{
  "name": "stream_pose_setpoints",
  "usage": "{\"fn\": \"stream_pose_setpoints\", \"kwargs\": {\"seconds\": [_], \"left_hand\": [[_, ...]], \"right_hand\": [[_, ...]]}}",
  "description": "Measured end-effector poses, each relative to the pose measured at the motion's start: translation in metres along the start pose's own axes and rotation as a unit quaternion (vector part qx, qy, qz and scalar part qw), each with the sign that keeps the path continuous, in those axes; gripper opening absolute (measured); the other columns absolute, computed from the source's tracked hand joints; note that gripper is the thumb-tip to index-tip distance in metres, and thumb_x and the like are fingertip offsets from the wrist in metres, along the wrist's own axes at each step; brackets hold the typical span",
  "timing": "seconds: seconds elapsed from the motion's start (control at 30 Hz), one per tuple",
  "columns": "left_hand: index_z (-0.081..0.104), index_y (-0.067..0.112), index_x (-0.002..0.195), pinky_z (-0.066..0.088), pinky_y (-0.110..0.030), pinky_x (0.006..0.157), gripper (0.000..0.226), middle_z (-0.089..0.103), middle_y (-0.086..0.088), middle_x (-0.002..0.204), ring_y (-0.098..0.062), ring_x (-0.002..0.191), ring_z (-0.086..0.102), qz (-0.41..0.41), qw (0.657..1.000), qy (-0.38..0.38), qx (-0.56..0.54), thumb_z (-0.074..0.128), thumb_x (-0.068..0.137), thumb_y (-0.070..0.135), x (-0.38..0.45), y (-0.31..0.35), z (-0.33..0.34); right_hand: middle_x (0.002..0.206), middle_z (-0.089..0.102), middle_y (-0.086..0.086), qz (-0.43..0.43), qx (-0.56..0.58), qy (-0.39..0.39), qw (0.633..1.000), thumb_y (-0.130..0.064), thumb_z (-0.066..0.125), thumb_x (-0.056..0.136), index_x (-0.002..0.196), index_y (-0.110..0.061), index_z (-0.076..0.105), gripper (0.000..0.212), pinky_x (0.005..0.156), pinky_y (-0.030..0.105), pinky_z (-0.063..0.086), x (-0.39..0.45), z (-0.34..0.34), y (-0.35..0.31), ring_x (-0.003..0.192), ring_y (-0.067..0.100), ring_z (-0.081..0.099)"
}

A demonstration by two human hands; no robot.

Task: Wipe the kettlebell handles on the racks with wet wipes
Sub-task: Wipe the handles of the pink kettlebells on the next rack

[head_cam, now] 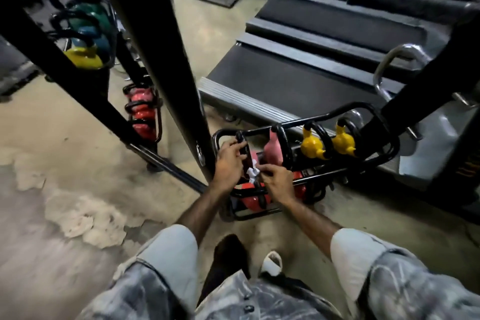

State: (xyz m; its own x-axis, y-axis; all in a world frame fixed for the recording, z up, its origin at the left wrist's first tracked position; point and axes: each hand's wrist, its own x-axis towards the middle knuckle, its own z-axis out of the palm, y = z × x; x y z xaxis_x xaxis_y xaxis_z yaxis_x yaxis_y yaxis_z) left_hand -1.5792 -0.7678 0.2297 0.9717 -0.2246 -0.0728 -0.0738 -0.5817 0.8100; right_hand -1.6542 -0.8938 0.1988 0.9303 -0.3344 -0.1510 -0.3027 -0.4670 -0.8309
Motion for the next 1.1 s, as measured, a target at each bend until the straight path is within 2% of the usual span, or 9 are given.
{"fn": "stream_pose_setpoints", "kwargs": {"seconds": [0.1, 0.27, 0.43, 0.53, 0.67, 0.83, 0.93, 1.03, 1.1], "left_hand": [[0.062, -0.003, 0.121, 0.039, 0.004, 0.079, 0.043, 0.052, -0.014, 0.133, -0.011, 0.106, 0.058, -0.006, 1.000, 0.001, 0.013, 0.048, 0.083, -0.018, 0.004, 0.001, 0.001], [0.067, 0.004, 0.116, 0.051, -0.026, 0.095, 0.043, 0.063, -0.006, 0.127, -0.015, 0.108, 0.063, -0.035, 0.999, 0.016, 0.011, 0.058, 0.077, -0.013, 0.007, 0.002, 0.001], [0.067, 0.005, 0.118, 0.040, -0.004, 0.085, 0.042, 0.064, -0.003, 0.126, -0.004, 0.106, 0.057, -0.040, 0.999, 0.020, 0.028, 0.063, 0.079, -0.009, 0.001, 0.011, 0.003], [0.067, 0.008, 0.117, 0.039, 0.003, 0.075, 0.039, 0.065, 0.004, 0.115, -0.002, 0.101, 0.058, -0.045, 0.999, 0.016, 0.016, 0.069, 0.079, 0.001, -0.001, 0.012, 0.001], [0.071, 0.023, 0.113, 0.050, -0.016, 0.086, 0.036, 0.070, 0.002, 0.115, -0.001, 0.102, 0.062, -0.055, 0.998, 0.034, 0.029, 0.072, 0.078, 0.017, 0.000, 0.008, -0.002], [0.068, 0.022, 0.118, 0.045, -0.015, 0.093, 0.040, 0.064, 0.000, 0.126, -0.009, 0.113, 0.061, -0.074, 0.996, 0.033, 0.048, 0.068, 0.082, 0.004, 0.003, 0.006, 0.001], [0.068, 0.022, 0.118, 0.047, -0.015, 0.090, 0.040, 0.065, -0.001, 0.125, -0.006, 0.112, 0.061, -0.073, 0.997, 0.026, 0.027, 0.067, 0.082, 0.004, 0.002, 0.006, 0.001], [0.069, 0.024, 0.116, 0.052, -0.019, 0.084, 0.035, 0.072, 0.002, 0.111, -0.003, 0.102, 0.064, -0.055, 0.998, 0.021, 0.025, 0.072, 0.080, 0.021, -0.001, 0.005, -0.003], [0.069, 0.020, 0.116, 0.050, -0.012, 0.078, 0.035, 0.071, 0.005, 0.110, -0.002, 0.102, 0.062, -0.052, 0.998, 0.014, 0.018, 0.072, 0.081, 0.018, -0.001, 0.005, -0.005]], "right_hand": [[0.094, 0.076, 0.002, 0.007, 0.047, 0.001, 0.999, -0.029, 0.069, 0.089, 0.109, -0.014, 0.075, 0.025, 0.069, 0.011, 0.044, 0.010, 0.004, -0.003, 0.085, 0.006, 0.065], [0.087, 0.076, 0.002, 0.030, 0.114, -0.019, 0.993, -0.029, 0.067, 0.091, 0.108, -0.019, 0.075, 0.022, 0.065, 0.012, 0.044, 0.015, 0.010, 0.003, 0.080, 0.004, 0.062], [0.089, 0.077, -0.003, 0.072, 0.152, 0.011, 0.986, -0.030, 0.075, 0.083, 0.102, -0.021, 0.077, 0.021, 0.081, 0.034, 0.057, 0.000, 0.019, 0.021, 0.084, 0.012, 0.072], [0.086, 0.077, -0.005, 0.057, 0.187, 0.035, 0.980, -0.026, 0.073, 0.085, 0.101, -0.019, 0.078, 0.018, 0.078, 0.027, 0.056, 0.013, 0.015, 0.002, 0.079, 0.007, 0.068], [0.095, 0.075, -0.006, 0.032, 0.199, 0.034, 0.979, -0.019, 0.071, 0.087, 0.106, -0.016, 0.076, 0.019, 0.073, 0.006, 0.047, 0.018, 0.013, -0.009, 0.082, -0.006, 0.064], [0.089, 0.072, -0.006, 0.036, 0.151, 0.040, 0.987, -0.008, 0.068, 0.085, 0.097, -0.015, 0.075, 0.016, 0.069, 0.003, 0.043, -0.006, 0.020, 0.012, 0.085, 0.009, 0.067], [0.089, 0.070, -0.010, 0.013, 0.150, 0.040, 0.988, -0.012, 0.068, 0.085, 0.093, -0.017, 0.073, 0.011, 0.069, 0.003, 0.043, 0.008, 0.014, -0.001, 0.081, 0.002, 0.064], [0.084, 0.067, -0.015, -0.034, 0.136, 0.035, 0.990, -0.012, 0.070, 0.083, 0.092, -0.016, 0.073, 0.010, 0.075, 0.014, 0.049, 0.026, 0.009, -0.020, 0.080, -0.005, 0.062], [0.083, 0.061, -0.017, -0.077, 0.097, 0.033, 0.992, -0.008, 0.069, 0.083, 0.092, -0.015, 0.074, 0.012, 0.075, 0.012, 0.045, 0.026, 0.007, -0.020, 0.082, -0.010, 0.057]]}}
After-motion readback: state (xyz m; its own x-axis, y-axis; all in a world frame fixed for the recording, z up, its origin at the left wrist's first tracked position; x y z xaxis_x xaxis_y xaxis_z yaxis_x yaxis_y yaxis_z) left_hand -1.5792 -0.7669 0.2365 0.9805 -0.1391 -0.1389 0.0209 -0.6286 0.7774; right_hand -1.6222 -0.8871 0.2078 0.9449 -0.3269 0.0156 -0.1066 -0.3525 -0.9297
